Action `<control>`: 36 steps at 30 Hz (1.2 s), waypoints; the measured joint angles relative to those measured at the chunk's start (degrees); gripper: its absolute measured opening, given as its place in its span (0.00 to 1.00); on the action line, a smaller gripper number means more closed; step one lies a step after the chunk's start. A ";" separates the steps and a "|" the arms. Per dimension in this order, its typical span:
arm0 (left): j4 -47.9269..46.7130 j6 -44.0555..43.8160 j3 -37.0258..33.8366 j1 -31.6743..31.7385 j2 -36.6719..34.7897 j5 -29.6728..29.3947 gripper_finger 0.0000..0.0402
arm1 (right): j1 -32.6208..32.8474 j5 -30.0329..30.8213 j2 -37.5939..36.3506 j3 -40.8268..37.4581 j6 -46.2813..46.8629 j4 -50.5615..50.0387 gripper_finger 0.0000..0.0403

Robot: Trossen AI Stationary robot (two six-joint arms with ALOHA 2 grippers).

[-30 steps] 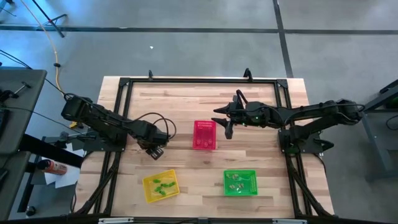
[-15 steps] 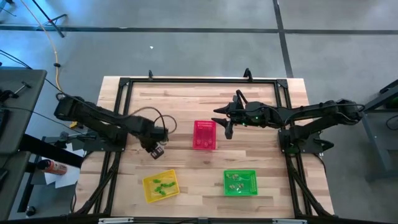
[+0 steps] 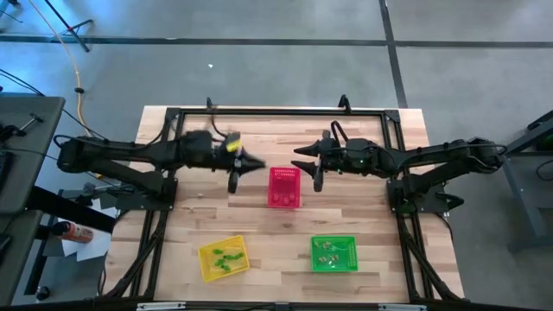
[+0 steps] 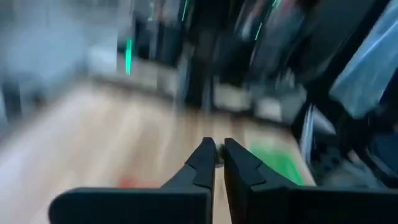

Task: Sort Halloween decoration
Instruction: Put the bottom right white skull toy into the green bin

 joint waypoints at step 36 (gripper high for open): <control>17.45 16.95 3.74 -9.60 23.52 -1.57 0.01 | -8.06 -1.16 -12.13 0.00 -6.67 12.05 0.44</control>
